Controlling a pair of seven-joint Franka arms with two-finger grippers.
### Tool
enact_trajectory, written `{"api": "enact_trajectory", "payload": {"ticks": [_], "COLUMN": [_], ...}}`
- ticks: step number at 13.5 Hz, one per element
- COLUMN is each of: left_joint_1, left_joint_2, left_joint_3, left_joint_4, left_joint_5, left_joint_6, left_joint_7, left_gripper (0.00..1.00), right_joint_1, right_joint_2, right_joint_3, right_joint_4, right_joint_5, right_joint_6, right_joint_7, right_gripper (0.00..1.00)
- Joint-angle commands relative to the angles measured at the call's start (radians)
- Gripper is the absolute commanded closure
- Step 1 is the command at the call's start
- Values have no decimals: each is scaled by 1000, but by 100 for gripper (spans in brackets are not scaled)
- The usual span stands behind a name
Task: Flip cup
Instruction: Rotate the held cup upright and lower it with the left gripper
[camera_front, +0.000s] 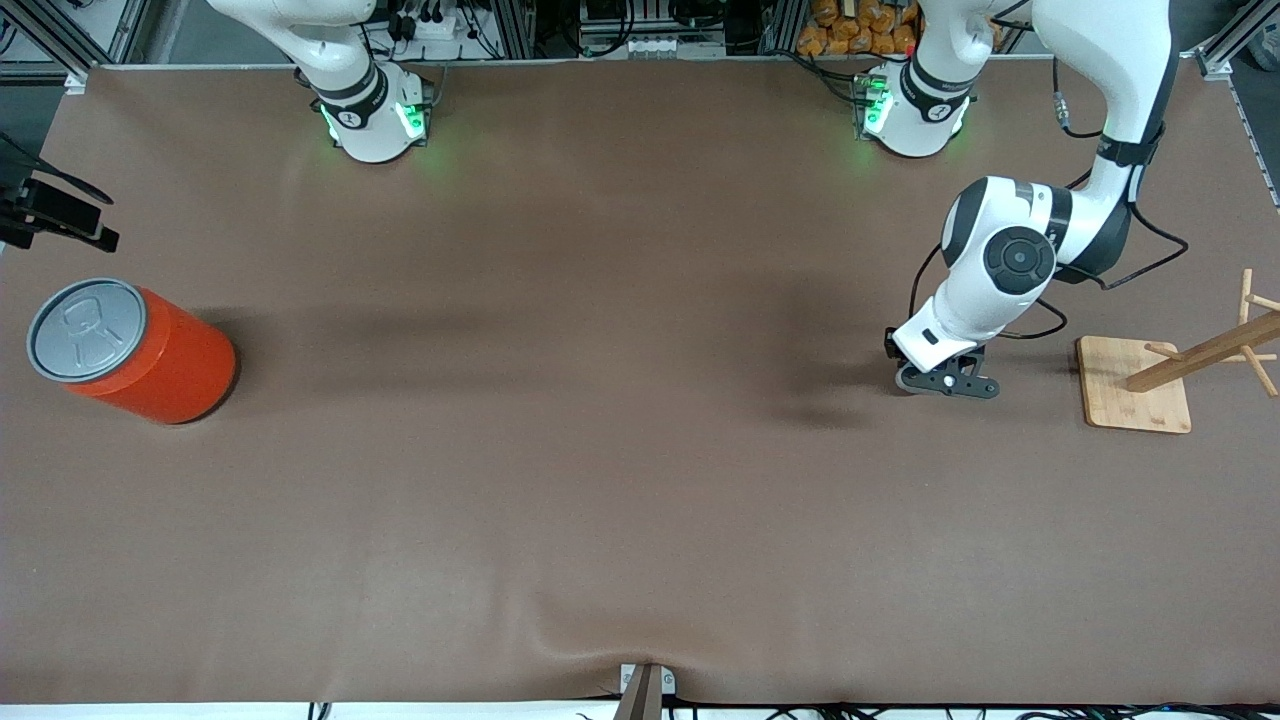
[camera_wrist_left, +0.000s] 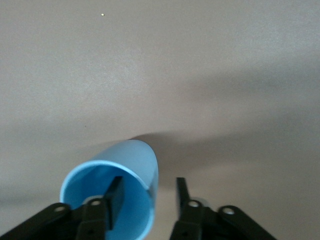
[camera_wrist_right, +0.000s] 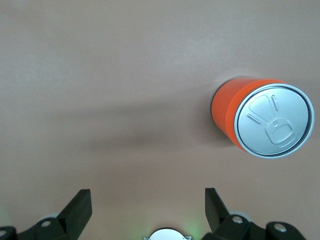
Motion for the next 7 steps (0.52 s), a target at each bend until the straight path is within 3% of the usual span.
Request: {"api": "enact_trajectory", "payload": {"ticks": [1, 4, 7], "left_joint_1": [7, 7, 16], "left_joint_2": [-11, -19, -20], "left_joint_3": [-26, -55, -55], "left_joint_4": [-2, 29, 119], "left_joint_5": [-5, -5, -5], "left_joint_6": [8, -8, -112], "left_joint_7": [-23, -72, -70], "left_gripper": [0, 0, 0], "right_joint_1": [-14, -16, -16], "right_joint_2": [2, 2, 2], "right_joint_3": [13, 13, 13], "right_joint_4": [13, 13, 13], "right_joint_5": [13, 13, 13], "right_joint_6": [-5, -5, -5], "right_joint_7": [15, 15, 15], "right_gripper": [0, 0, 0]}}
